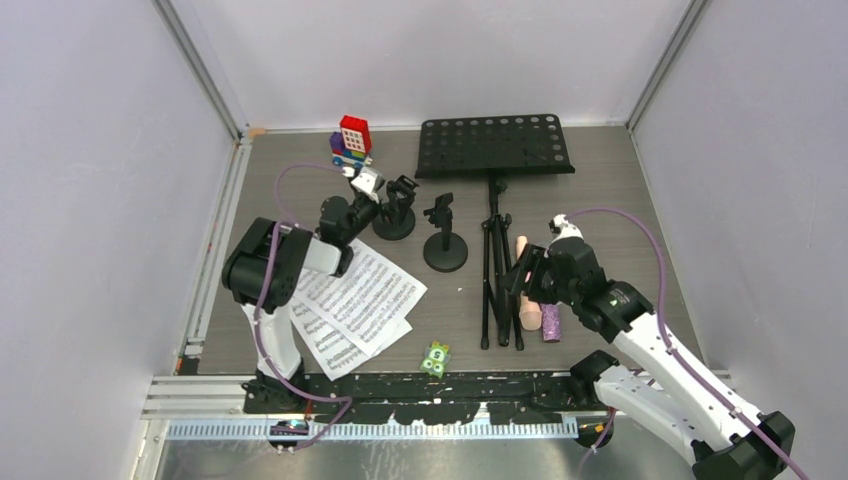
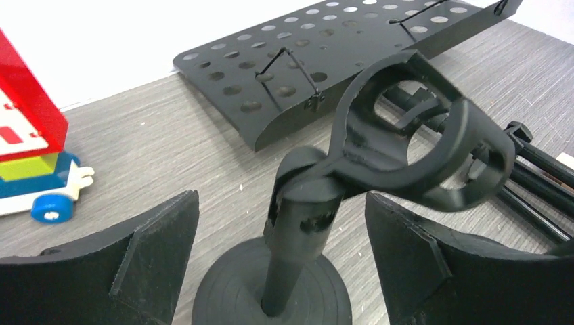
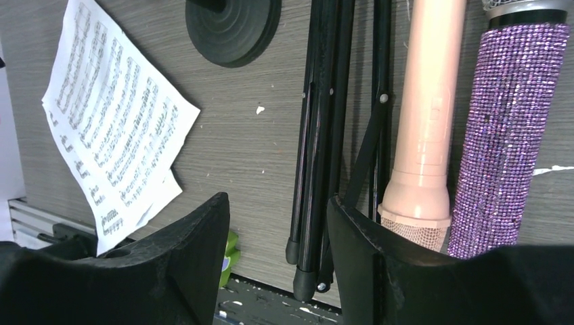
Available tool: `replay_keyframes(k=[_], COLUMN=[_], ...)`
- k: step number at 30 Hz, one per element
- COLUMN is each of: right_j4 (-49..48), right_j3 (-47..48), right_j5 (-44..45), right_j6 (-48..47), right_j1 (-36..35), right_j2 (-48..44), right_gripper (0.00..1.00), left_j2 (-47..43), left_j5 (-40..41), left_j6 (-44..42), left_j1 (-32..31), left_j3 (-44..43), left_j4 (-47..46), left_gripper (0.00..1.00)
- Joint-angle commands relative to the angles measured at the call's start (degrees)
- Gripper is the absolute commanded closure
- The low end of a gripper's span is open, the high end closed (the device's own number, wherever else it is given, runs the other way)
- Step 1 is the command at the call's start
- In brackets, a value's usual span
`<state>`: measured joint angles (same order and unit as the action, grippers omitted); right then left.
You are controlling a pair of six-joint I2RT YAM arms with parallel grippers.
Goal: Pack up the instrument practice props
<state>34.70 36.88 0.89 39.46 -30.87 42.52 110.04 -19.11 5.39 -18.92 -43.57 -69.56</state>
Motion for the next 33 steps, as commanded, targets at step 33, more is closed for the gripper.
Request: replay_keyframes(k=[33], right_j4=[14.27], right_j3=[15.5], right_j5=[28.24], right_j6=[-2.92], right_j1=[0.27], right_j2=[-1.25], right_gripper=[0.0], left_j2=[-73.4], left_j5=[32.16], left_j6=[12.8], left_j1=[-0.16], left_j3=[-10.55], left_j4=[112.31], left_gripper=[0.0])
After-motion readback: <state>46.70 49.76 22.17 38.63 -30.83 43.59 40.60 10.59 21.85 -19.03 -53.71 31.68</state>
